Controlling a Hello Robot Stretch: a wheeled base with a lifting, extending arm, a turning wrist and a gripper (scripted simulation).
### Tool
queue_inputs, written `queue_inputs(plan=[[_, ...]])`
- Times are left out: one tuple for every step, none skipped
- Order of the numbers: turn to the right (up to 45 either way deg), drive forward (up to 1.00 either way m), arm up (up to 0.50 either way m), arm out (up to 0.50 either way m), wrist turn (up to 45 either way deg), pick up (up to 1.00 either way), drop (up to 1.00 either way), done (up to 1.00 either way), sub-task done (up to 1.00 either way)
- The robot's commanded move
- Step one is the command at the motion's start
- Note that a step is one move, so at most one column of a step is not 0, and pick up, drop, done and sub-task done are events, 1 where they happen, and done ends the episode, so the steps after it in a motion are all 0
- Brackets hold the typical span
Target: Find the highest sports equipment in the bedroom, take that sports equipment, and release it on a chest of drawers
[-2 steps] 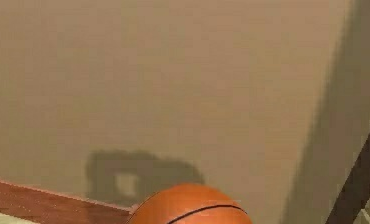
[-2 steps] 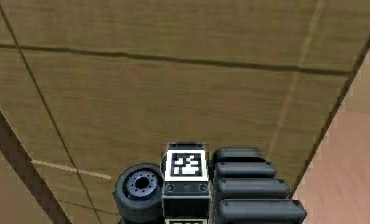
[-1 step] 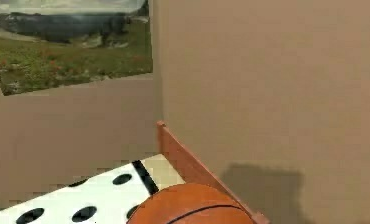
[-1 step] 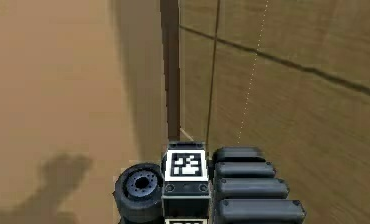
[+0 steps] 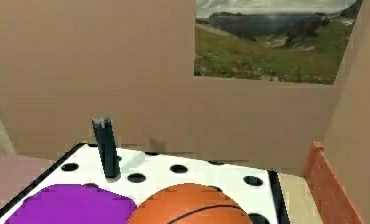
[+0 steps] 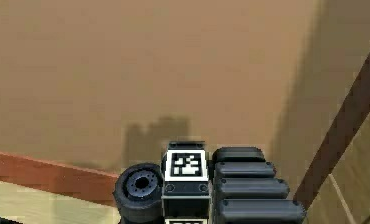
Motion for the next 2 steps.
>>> queue_inputs(plan=[[-45.0,0.0,0.0,0.0,0.0,0.0,0.0,0.0,0.0],[-36.0,0.0,0.0,0.0,0.0,0.0,0.0,0.0,0.0]])
